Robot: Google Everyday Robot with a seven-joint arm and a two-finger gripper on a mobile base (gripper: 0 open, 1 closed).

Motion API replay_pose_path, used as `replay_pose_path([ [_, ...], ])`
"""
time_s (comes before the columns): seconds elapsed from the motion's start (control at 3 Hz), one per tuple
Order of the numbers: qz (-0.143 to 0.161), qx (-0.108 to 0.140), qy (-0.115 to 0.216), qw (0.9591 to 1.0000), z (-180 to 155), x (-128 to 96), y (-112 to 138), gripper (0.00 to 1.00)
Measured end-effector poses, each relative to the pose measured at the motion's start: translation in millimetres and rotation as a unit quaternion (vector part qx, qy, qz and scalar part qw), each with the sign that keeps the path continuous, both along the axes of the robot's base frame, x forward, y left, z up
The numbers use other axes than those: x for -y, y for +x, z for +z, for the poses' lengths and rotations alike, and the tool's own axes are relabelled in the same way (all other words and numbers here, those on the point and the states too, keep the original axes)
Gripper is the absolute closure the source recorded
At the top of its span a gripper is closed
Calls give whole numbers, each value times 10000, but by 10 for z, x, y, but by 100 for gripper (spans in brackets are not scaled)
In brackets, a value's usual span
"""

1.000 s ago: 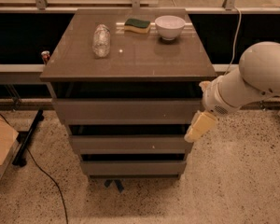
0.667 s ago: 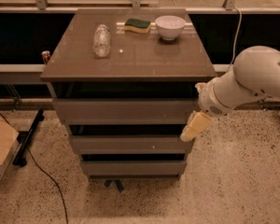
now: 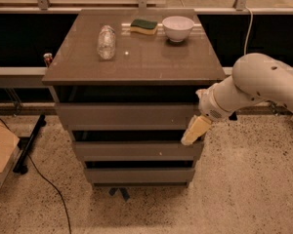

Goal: Open top drawer

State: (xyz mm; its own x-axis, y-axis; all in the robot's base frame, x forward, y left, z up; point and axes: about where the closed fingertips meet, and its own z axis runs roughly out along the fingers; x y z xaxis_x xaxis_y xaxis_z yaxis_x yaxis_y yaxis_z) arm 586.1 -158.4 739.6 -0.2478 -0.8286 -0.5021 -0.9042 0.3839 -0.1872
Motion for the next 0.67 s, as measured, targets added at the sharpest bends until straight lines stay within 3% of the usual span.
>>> replay_pose_path([
  [0.67, -41, -288, 192, 9994, -315, -120, 407, 0],
])
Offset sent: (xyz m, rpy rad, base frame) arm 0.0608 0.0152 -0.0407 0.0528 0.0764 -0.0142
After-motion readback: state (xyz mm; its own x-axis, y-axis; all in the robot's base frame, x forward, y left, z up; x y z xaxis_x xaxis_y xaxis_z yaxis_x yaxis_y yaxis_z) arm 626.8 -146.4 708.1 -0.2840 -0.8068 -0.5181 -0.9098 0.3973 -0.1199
